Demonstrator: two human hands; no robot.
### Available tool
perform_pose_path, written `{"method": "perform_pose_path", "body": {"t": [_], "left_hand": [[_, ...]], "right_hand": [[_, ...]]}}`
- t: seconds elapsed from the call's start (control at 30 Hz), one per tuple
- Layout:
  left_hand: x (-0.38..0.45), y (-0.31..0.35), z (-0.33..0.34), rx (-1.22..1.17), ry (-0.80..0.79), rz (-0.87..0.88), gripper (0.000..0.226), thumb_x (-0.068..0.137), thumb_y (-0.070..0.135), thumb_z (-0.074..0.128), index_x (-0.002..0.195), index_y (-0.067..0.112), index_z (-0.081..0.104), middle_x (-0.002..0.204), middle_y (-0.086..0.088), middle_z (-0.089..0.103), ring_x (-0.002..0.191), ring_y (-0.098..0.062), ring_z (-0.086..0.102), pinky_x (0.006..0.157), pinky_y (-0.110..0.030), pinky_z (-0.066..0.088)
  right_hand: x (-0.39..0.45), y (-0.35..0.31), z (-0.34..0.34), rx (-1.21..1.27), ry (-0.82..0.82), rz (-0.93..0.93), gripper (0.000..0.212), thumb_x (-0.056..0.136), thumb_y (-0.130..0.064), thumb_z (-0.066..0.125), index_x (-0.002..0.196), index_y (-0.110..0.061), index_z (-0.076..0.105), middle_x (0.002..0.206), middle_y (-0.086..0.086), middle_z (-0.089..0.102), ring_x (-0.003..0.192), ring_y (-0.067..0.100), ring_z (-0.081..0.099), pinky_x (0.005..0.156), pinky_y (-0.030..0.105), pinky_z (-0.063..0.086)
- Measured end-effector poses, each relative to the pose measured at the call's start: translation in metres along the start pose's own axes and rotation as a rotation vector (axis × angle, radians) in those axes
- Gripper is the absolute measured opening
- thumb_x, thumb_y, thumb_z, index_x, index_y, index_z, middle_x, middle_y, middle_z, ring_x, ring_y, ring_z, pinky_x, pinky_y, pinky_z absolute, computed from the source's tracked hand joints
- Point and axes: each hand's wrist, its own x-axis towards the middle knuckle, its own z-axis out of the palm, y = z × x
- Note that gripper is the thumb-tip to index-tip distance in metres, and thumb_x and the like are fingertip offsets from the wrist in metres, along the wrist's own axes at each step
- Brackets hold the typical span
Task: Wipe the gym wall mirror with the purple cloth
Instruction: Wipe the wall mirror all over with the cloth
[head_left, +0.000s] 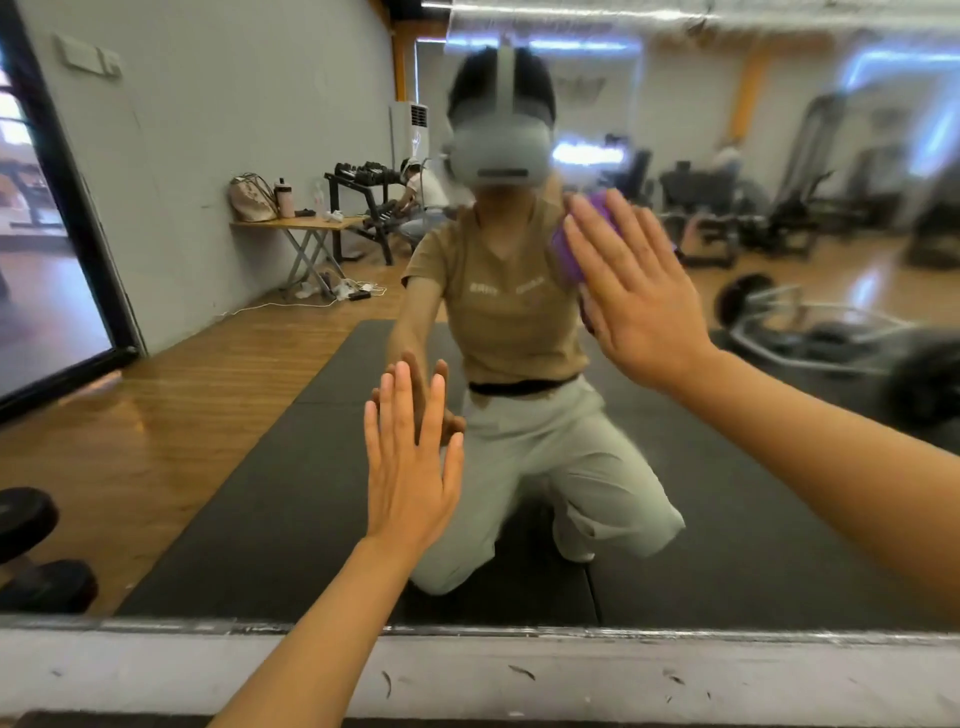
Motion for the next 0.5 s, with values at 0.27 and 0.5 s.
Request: {"method": "perform_pose_path", "body": {"t": [0.27, 0.5], "left_hand": [[0.000, 0.030, 0.020, -0.042, 0.008, -0.089, 0.068, 0.103, 0.039, 0.036, 0.162, 0.019, 0.007, 0.167, -0.007, -0.018, 0.155, -0.033, -0.011, 0.124, -0.047, -0.010], [0.000, 0.031, 0.021, -0.021, 0.006, -0.072, 0.070, 0.102, 0.041, 0.039, 0.162, 0.019, 0.010, 0.167, -0.009, -0.019, 0.154, -0.032, -0.015, 0.124, -0.045, -0.013]], "right_hand": [[-0.086, -0.035, 0.016, 0.090, -0.056, -0.043, 0.065, 0.096, -0.020, 0.051, 0.156, -0.009, 0.030, 0.160, 0.012, 0.033, 0.155, 0.032, 0.010, 0.126, 0.046, 0.006], [-0.233, -0.069, 0.020, -0.073, -0.515, -0.544, 0.118, 0.073, -0.023, 0.076, 0.161, -0.011, -0.003, 0.169, 0.004, -0.009, 0.155, 0.026, -0.010, 0.126, 0.041, -0.008]]}}
